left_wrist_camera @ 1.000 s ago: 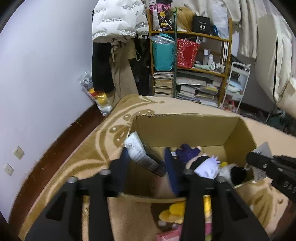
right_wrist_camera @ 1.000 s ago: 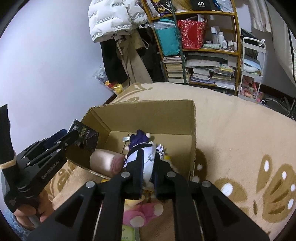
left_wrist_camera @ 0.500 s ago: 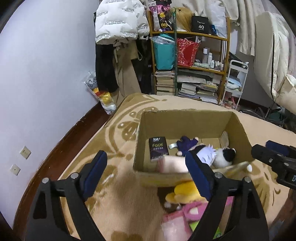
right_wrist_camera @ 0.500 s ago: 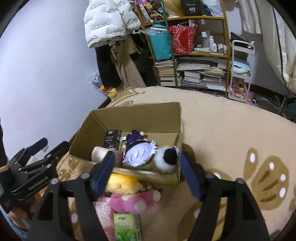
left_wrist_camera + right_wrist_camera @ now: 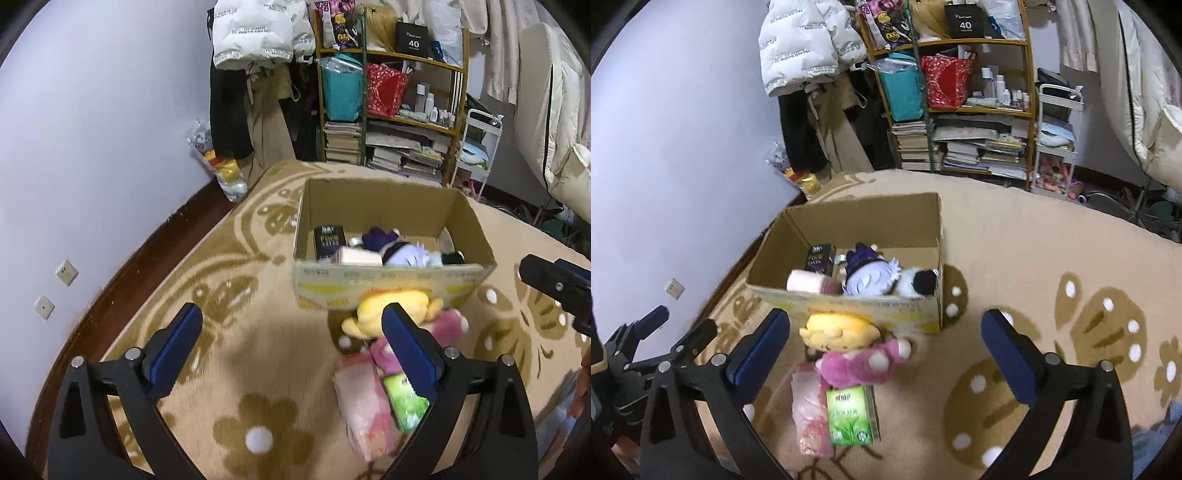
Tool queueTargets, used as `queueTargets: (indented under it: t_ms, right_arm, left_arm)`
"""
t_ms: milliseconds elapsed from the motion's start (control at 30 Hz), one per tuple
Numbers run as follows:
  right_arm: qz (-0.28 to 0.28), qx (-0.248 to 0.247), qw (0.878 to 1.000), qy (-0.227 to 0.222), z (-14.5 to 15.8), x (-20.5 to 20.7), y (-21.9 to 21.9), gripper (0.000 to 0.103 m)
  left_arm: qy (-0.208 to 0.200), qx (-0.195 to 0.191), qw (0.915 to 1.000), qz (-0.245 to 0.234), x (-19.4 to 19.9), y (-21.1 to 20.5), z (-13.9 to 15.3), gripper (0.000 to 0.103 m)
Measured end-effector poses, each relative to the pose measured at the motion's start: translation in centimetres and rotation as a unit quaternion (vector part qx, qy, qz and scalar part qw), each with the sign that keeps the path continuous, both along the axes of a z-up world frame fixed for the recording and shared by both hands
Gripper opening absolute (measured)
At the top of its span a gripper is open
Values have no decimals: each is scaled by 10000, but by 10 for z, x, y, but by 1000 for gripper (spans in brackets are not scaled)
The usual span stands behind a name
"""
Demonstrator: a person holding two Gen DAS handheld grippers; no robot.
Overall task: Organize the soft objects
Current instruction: 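Open both tools to drop the tissue pack and keychain plush into the box, then withdraw both tools from the box toward the remaining items, then lower the left tool to the wrapped pink bottle while the right tool lowers to the green tissue pack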
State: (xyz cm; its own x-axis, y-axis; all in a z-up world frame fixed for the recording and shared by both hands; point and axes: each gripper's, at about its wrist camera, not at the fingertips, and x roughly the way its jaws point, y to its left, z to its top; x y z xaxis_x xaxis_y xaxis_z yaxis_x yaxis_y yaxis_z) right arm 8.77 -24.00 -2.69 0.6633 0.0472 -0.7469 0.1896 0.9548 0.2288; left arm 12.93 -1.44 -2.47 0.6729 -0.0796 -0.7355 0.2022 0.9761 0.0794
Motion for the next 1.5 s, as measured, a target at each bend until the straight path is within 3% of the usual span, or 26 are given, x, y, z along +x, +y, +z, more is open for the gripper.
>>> queueTargets:
  t_ms: [167, 500, 900, 1167, 1500]
  right_arm:
    - [-82, -5, 9993, 359, -3, -9, 11, 103]
    - [123, -438, 9972, 588, -1, -25, 34, 103]
    - [231, -569, 9926, 1044, -30, -21, 50, 103]
    - [325, -488, 9893, 1333, -50, -12, 52, 101]
    - [348, -241, 9865, 1581, -68, 2, 53, 101]
  left_arm:
    - [89, 71, 9999, 16, -19, 5, -4, 97]
    - [372, 54, 9993, 51, -35, 14, -15, 97]
    - [740, 43, 9972, 67, -33, 15, -42, 97]
    - [996, 255, 9947, -20, -31, 8, -64, 97]
    - [1559, -87, 9877, 31, -15, 8, -91, 97]
